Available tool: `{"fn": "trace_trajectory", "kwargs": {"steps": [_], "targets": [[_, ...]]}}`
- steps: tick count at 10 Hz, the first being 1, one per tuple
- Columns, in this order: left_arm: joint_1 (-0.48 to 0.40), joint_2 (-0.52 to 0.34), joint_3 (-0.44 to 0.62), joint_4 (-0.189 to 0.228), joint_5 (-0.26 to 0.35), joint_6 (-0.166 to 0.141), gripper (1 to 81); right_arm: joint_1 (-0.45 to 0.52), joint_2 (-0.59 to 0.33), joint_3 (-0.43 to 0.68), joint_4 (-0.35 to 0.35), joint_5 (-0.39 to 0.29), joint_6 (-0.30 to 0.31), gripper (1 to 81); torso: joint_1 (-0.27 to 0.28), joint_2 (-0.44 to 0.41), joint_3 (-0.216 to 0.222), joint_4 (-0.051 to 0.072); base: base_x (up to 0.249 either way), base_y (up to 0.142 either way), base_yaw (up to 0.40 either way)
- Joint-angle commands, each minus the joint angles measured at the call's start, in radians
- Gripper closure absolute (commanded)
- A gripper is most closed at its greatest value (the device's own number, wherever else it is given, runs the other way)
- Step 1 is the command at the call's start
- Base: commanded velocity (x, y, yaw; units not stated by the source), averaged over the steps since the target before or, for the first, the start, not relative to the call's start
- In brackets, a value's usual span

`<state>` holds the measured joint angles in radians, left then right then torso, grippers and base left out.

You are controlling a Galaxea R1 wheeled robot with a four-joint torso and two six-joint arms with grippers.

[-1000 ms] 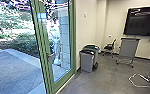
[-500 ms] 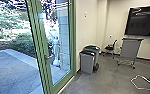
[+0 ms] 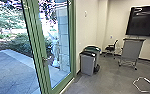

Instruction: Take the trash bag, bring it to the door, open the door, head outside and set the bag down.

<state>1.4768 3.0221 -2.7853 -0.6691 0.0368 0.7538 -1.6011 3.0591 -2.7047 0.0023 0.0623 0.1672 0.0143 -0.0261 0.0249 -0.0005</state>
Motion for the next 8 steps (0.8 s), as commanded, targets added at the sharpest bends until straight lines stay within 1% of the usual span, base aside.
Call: {"fn": "trace_trajectory", "kwargs": {"steps": [1, 8], "targets": [[-0.062, -0.005, -0.003, 0.008, 0.068, -0.001, 81.1, 0.046, 0.009, 0.005, -0.012, -0.052, -0.006, 1.0, 0.000, 0.000, 0.000, 0.000, 0.166, 0.000, 0.000], [-0.060, -0.006, -0.003, 0.010, 0.069, 0.002, 81.1, 0.046, 0.012, 0.002, -0.012, -0.052, -0.005, 1.0, 0.000, 0.000, 0.000, 0.000, 0.166, 0.000, 0.000]]}}
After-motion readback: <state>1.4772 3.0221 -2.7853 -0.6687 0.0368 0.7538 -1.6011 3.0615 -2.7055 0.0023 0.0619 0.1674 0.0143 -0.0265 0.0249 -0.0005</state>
